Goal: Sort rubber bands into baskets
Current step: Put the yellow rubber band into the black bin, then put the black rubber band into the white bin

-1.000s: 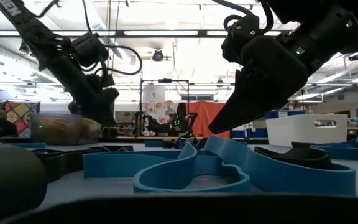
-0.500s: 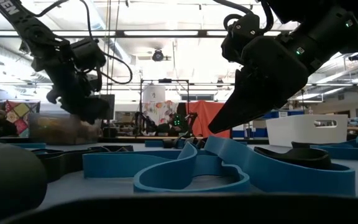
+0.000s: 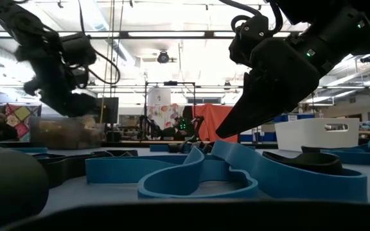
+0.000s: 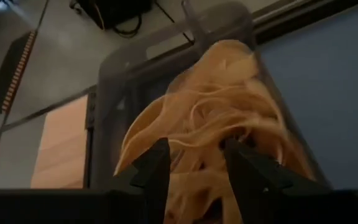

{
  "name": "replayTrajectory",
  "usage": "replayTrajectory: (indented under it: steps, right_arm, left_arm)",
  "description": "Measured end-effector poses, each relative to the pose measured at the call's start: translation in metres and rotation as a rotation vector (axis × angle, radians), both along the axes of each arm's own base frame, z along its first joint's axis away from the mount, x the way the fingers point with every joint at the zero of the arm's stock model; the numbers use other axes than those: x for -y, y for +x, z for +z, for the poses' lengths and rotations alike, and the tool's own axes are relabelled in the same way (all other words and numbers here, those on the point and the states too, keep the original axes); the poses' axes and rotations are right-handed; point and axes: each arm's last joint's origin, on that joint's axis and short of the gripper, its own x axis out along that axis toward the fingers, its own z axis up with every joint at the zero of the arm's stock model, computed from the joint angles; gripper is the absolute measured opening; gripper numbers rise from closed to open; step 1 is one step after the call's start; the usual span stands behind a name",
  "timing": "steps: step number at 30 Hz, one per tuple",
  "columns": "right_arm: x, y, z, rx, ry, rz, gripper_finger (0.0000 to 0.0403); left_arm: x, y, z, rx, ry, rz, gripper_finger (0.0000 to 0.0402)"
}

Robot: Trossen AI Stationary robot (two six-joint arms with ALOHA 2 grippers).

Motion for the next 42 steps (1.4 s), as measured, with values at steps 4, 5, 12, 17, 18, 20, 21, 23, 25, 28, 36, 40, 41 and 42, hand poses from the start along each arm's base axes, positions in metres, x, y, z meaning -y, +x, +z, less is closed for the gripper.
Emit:
replayTrajectory:
  steps: [4, 5, 12, 17, 18, 20, 21, 23, 25, 28, 36, 40, 41, 42]
  right_arm:
    - [0.0, 0.0, 0.0, -0.002, -0.014, 0.013, 0.0143]
    - [0.0, 0.0, 0.0, -0.003, -0.019, 0.013, 0.0143]
    - [0.009, 0.003, 0.0, -0.001, -0.014, -0.021, 0.0143]
    - [0.01, 0.004, 0.0, 0.004, 0.008, -0.042, 0.0143]
    - [0.01, 0.004, 0.0, 0.005, 0.013, -0.046, 0.0143]
    - [0.01, 0.004, 0.0, 0.009, 0.016, -0.047, 0.0143]
    - [0.01, 0.004, 0.0, 0.01, 0.017, -0.046, 0.0143]
    - [0.01, 0.004, 0.0, 0.01, 0.016, -0.045, 0.0142]
    - [0.01, 0.004, 0.0, 0.003, 0.006, -0.04, 0.0141]
    - [0.014, 0.002, -0.002, -0.031, -0.028, -0.027, 0.0135]
    - [0.034, -0.009, -0.014, -0.215, -0.031, -0.176, 0.0094]
    - [0.042, -0.012, -0.015, -0.262, -0.029, -0.235, 0.0077]
    - [0.044, -0.013, -0.015, -0.268, -0.032, -0.238, 0.0076]
    - [0.045, -0.013, -0.015, -0.276, -0.039, -0.237, 0.0076]
  left_arm:
    - [0.009, -0.01, 0.013, 0.06, 0.034, -0.013, 0.0158]
    - [0.011, -0.012, 0.016, 0.079, 0.046, -0.017, 0.0158]
    - [0.021, -0.016, 0.034, 0.189, 0.128, -0.094, 0.0158]
    - [0.026, -0.009, 0.041, 0.244, 0.162, -0.186, 0.0158]
    - [0.027, -0.007, 0.043, 0.259, 0.17, -0.211, 0.0158]
    - [0.03, -0.002, 0.046, 0.279, 0.188, -0.258, 0.0158]
    - [0.032, 0.0, 0.048, 0.285, 0.198, -0.283, 0.0158]
    - [0.035, 0.004, 0.051, 0.302, 0.219, -0.33, 0.0158]
    - [0.039, 0.008, 0.054, 0.333, 0.236, -0.362, 0.0158]
    - [0.044, 0.011, 0.056, 0.36, 0.243, -0.406, 0.0158]
    - [0.064, 0.025, 0.052, 0.398, 0.167, -0.589, 0.0158]
    - [0.075, 0.038, 0.049, 0.404, 0.148, -0.665, 0.0158]
    - [0.077, 0.042, 0.047, 0.406, 0.144, -0.683, 0.0158]
    - [0.08, 0.046, 0.046, 0.413, 0.142, -0.701, 0.0158]
